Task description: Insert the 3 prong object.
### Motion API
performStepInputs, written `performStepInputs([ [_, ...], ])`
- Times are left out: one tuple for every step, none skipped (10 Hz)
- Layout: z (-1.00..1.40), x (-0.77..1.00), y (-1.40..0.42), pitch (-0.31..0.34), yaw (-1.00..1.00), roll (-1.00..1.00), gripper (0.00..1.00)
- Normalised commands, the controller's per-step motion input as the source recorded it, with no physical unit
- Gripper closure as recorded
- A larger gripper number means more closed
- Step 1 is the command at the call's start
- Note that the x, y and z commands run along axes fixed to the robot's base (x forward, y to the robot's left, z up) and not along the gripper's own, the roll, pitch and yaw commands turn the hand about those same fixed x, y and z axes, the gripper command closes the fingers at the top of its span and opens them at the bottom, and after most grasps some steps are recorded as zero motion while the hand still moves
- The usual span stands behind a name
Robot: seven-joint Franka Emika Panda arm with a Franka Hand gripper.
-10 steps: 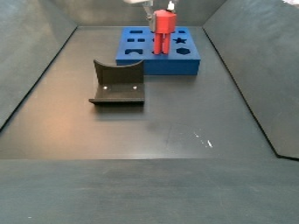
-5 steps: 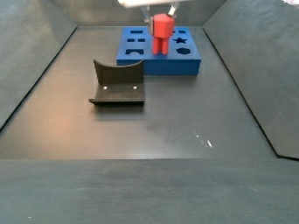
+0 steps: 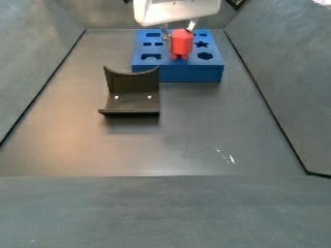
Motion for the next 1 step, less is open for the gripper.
performStepInputs([
  [0.0, 0.0, 0.0, 0.0, 0.0, 0.0, 1.0],
])
